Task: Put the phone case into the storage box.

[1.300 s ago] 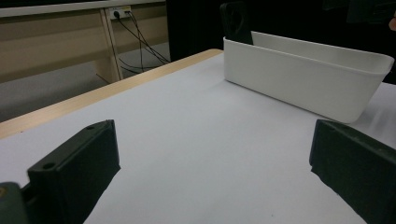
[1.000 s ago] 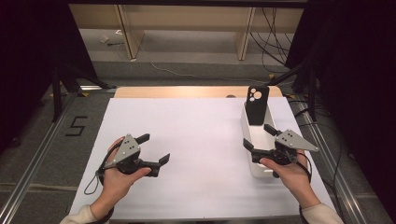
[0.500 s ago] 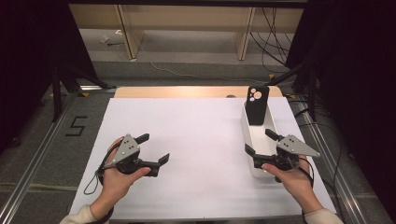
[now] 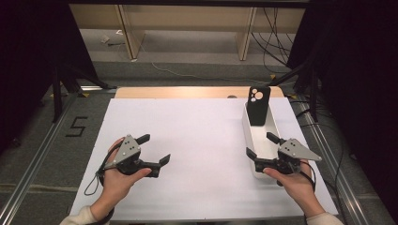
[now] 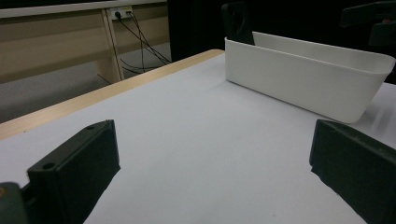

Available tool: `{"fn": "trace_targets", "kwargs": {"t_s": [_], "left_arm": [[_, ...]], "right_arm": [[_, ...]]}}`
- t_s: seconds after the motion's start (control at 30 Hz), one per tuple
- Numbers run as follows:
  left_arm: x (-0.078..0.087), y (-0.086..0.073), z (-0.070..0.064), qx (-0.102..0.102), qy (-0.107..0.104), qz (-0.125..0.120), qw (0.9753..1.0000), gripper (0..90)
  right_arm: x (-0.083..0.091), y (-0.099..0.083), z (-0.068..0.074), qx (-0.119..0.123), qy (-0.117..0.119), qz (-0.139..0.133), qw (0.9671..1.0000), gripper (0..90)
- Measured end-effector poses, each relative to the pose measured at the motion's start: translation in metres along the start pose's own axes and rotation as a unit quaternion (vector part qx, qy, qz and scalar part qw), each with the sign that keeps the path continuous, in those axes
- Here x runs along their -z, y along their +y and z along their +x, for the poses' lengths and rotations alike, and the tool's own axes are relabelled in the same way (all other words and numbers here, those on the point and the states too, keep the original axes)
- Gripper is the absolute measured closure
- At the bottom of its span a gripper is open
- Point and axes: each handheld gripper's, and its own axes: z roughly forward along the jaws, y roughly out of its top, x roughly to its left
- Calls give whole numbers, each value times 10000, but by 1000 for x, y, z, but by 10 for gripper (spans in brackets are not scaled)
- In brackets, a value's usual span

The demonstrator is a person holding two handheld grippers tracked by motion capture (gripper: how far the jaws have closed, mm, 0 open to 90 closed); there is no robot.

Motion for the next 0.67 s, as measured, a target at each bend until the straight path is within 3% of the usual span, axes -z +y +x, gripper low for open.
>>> {"fn": "trace_targets", "kwargs": {"t_s": [0.67], "left_arm": [[-1,0,0,-18,-16,25,10000,12]], "right_arm": [[1,0,-1,-37,8,-57,10000,94]]}}
